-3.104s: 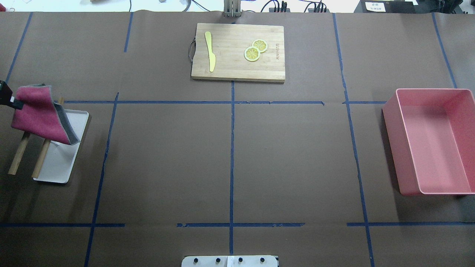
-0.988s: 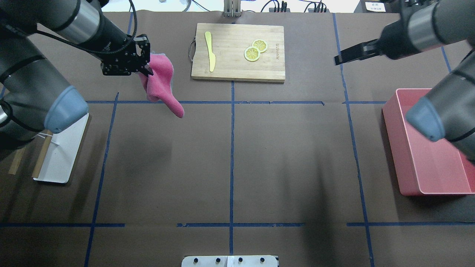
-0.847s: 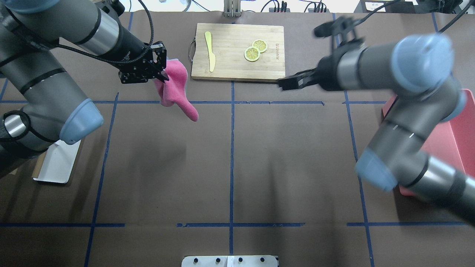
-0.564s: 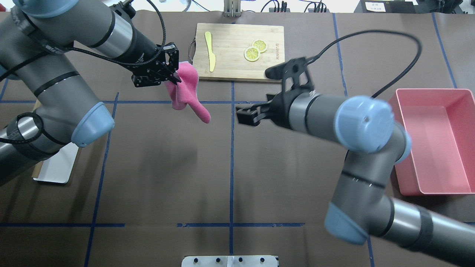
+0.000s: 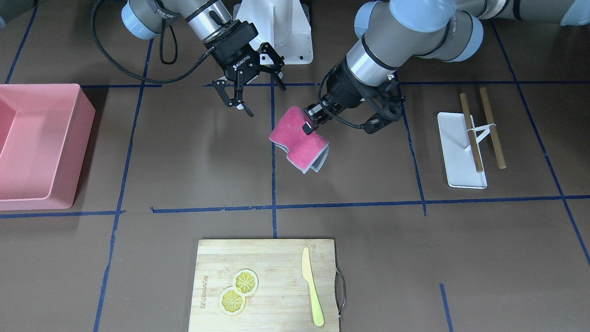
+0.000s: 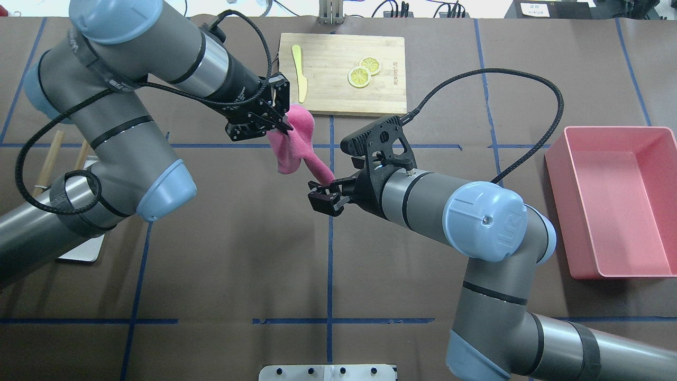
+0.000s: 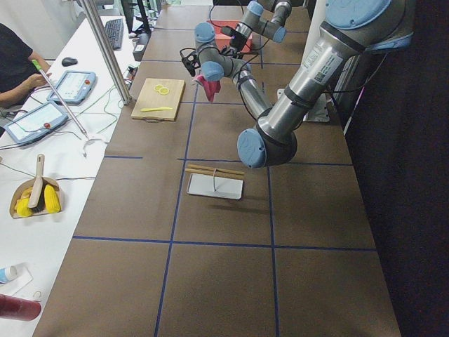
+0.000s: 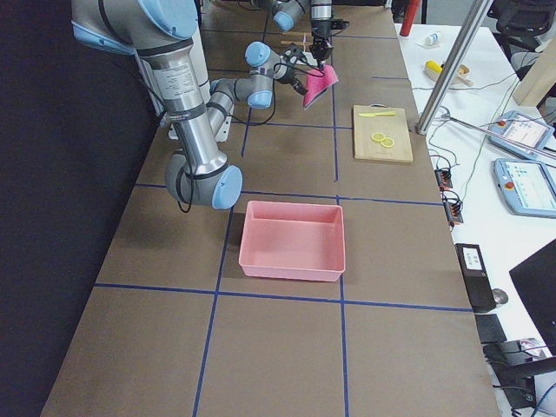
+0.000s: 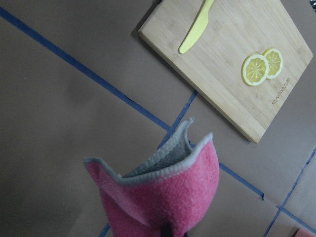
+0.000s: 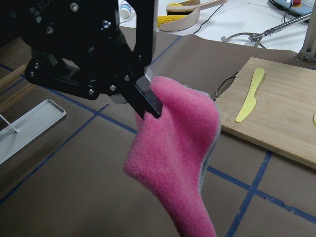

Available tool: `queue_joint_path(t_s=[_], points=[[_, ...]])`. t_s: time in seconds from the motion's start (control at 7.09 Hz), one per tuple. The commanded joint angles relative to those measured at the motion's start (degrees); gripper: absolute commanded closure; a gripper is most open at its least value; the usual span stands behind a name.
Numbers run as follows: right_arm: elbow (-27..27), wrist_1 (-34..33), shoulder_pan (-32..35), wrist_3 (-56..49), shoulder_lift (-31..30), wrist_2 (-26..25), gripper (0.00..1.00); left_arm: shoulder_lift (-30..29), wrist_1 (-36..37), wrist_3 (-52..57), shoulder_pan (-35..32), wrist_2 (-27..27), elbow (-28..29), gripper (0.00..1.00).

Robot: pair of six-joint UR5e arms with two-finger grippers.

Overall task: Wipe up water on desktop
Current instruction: 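Grasp the hanging pink cloth with the right gripper and release it from the left gripper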

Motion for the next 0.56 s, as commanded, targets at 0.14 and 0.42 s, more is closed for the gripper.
queue_joint_path(t_s=[0.14,0.42], points=[[-0.4,0.0,-0.1,-0.7,-0.1,-0.1,0.0,-1.6,-0.1,-2.8,1.1,-0.2,-0.4,0.99],[-0.4,0.0,-0.1,-0.7,-0.1,-0.1,0.0,-1.7,-0.1,-3.2,2.0,-0.5,-0.7,0.98]])
